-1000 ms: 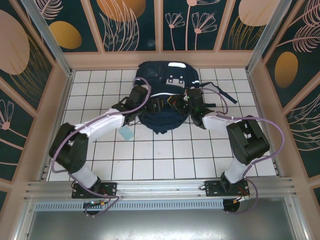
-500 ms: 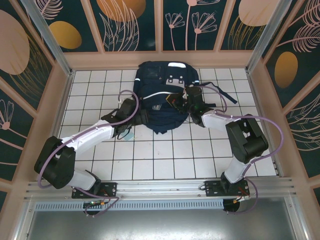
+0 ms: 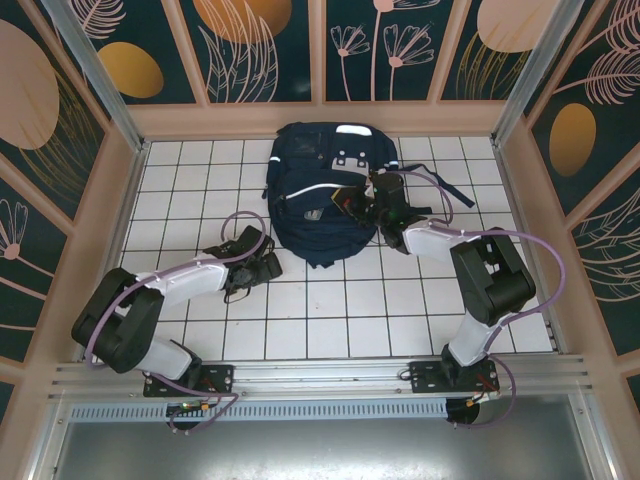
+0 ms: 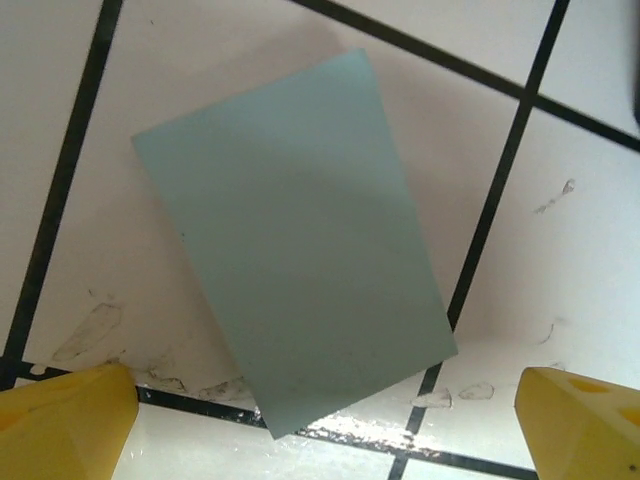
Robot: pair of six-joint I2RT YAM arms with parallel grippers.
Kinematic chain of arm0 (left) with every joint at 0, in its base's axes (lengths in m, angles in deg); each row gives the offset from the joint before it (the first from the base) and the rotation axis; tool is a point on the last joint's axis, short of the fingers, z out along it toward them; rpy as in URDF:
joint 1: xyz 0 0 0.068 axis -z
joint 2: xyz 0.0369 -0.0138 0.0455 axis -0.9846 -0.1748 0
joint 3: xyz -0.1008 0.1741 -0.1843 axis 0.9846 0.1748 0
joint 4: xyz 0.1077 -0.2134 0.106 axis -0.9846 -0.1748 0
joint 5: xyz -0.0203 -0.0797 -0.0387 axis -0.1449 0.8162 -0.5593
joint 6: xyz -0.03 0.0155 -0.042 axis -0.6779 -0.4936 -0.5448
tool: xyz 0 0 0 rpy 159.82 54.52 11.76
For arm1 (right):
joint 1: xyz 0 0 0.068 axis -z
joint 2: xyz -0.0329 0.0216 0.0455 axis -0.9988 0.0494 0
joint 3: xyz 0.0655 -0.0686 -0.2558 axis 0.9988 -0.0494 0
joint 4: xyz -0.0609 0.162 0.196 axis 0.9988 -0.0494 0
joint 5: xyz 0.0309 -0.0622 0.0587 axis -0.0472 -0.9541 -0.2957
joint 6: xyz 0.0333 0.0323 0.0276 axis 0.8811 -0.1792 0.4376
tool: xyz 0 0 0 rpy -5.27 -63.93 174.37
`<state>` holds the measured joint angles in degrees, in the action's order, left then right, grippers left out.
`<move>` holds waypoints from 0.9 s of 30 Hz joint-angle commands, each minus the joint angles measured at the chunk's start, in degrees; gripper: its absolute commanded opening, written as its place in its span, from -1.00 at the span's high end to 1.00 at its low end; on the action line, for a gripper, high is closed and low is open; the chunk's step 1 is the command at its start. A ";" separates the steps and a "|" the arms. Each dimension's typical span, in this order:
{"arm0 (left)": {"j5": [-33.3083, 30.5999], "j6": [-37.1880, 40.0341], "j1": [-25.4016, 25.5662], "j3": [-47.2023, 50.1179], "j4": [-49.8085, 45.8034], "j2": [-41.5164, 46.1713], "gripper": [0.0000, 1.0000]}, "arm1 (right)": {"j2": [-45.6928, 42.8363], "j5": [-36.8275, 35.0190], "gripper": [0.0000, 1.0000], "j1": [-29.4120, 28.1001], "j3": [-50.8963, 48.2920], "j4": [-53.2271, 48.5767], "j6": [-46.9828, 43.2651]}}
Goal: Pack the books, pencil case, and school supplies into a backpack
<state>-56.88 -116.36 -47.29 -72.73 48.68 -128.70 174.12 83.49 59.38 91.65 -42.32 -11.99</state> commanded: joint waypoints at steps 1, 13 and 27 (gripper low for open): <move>0.65 -3.95 -0.35 1.25 3.27 -1.93 -0.91 | -0.86 5.26 1.00 -0.23 -0.40 3.25 -2.20; -4.72 6.70 -0.40 -5.50 -2.96 -13.40 -0.39 | -2.13 4.30 1.00 0.55 -1.12 3.20 -3.31; -7.06 9.18 -0.39 -8.62 -5.16 -9.58 -0.07 | -2.05 6.20 1.00 1.78 -0.46 3.24 -3.35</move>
<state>-61.82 -108.99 -46.72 -81.56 41.82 -138.01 174.10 85.96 61.13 90.67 -41.86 -13.52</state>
